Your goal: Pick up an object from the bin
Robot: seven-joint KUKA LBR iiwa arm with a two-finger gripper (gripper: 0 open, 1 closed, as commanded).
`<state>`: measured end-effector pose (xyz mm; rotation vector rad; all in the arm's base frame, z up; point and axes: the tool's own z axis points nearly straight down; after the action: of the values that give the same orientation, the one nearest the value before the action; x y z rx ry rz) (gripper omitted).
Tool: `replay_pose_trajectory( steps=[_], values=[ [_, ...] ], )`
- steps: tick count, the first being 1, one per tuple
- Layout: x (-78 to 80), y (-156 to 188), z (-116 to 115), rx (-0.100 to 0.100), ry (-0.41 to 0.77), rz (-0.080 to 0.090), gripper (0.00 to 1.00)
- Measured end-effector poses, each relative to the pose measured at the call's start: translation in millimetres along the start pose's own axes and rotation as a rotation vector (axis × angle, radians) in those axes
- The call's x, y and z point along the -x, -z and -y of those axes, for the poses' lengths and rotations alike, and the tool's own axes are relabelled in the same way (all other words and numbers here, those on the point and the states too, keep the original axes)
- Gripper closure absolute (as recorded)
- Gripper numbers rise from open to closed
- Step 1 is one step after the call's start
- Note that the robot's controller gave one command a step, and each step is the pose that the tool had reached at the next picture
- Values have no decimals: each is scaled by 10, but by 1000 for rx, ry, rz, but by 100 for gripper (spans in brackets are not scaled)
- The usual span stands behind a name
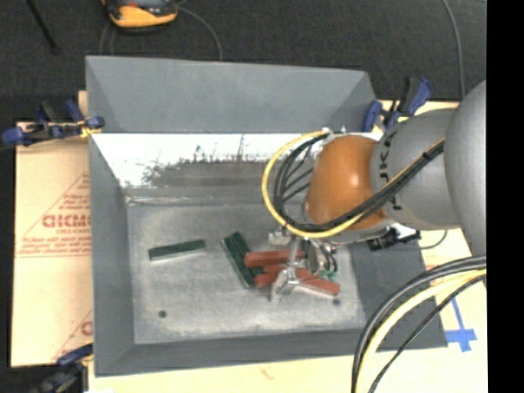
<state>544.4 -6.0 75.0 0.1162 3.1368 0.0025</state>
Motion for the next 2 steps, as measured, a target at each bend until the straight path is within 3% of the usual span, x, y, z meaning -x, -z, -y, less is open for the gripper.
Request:
replay_pose_trajectory(
  steps=[1, 2],
  values=[
    [-4, 24, -4, 0, 1, 6, 0],
    [16, 29, -2, 0, 0, 0, 0]
  ],
)
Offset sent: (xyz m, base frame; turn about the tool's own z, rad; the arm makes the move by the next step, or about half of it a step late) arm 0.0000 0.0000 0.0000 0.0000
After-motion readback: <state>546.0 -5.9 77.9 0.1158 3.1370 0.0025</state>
